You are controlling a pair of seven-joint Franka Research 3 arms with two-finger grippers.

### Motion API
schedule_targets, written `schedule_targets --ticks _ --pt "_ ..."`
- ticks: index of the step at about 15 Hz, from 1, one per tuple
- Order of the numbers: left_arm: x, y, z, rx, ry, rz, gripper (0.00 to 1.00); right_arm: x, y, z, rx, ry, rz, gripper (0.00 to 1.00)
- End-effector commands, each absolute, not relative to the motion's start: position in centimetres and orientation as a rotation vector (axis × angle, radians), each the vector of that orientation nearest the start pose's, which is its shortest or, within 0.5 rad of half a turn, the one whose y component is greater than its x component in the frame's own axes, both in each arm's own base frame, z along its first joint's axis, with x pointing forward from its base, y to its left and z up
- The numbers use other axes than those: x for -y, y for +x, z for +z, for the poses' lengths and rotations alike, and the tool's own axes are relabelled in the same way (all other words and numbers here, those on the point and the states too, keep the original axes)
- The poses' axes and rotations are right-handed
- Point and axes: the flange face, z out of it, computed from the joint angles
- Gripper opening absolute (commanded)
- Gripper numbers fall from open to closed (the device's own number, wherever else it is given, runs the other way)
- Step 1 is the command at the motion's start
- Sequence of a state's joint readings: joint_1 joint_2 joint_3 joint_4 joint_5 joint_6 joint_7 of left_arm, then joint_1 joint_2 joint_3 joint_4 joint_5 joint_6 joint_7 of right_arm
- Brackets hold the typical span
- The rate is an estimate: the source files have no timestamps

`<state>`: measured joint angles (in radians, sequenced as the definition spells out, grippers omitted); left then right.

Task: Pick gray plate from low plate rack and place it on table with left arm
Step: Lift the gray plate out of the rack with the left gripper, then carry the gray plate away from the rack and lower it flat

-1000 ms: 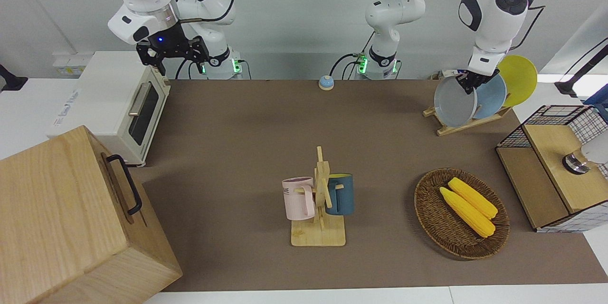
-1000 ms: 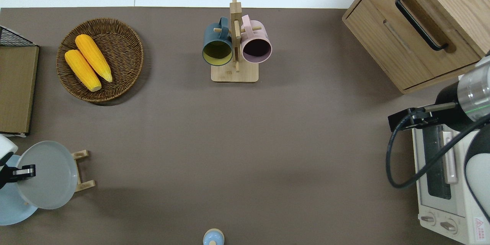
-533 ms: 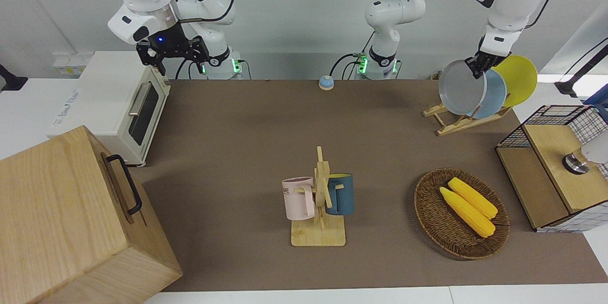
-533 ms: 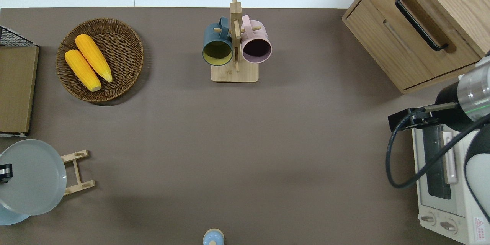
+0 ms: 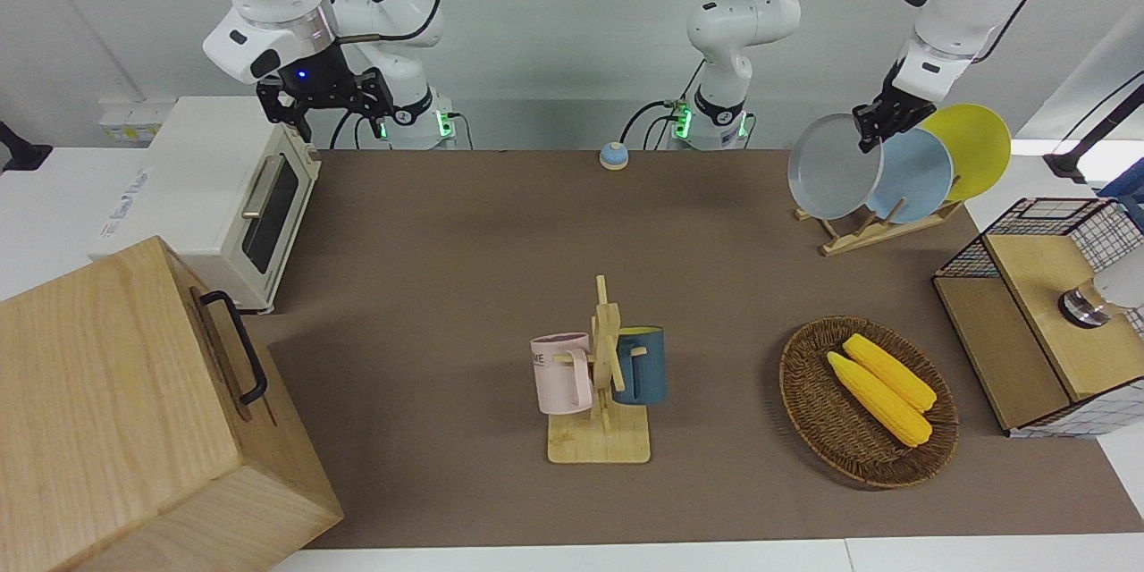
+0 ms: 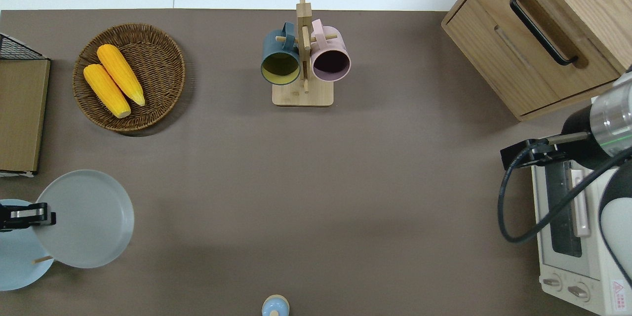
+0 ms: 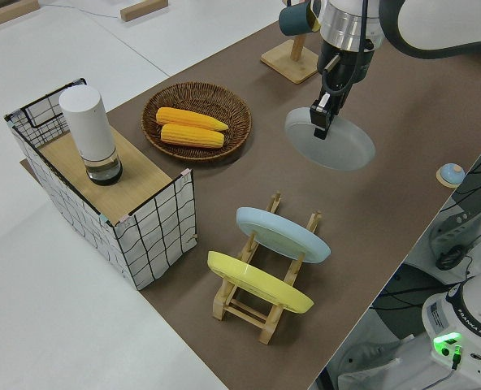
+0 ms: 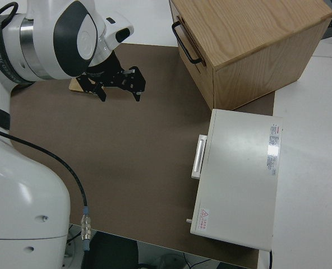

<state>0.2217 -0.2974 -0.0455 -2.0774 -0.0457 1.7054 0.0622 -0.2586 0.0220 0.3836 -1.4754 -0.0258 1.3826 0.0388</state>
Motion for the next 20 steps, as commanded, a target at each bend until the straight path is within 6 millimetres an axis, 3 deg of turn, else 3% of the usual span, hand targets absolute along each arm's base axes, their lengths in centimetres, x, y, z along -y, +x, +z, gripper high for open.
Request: schedule_targets --ticks 1,5,9,12,20 --pt "-5.4 46.3 53.1 0.117 -3.366 0.144 0.04 -6.0 53.5 64.6 0.108 -3.169 0.176 0.983" --pt "-3.9 47.4 49.5 0.001 -3.571 0.207 0.04 -6.0 53.6 64.6 0.108 -3.169 0.178 0.983" --pt "-4.1 47.5 45.2 -0.157 -3.744 0.219 0.04 -6.0 53.6 64.6 0.108 -3.169 0.178 0.983" --pt "-4.5 47.2 41.8 -0.254 -3.791 0.237 0.04 -6.0 53.6 64.5 0.108 -3.169 0.181 0.983" --pt "-4.9 46.3 35.3 -0.291 -3.791 0.287 0.04 -5.9 53.6 64.5 0.105 -3.169 0.181 0.983"
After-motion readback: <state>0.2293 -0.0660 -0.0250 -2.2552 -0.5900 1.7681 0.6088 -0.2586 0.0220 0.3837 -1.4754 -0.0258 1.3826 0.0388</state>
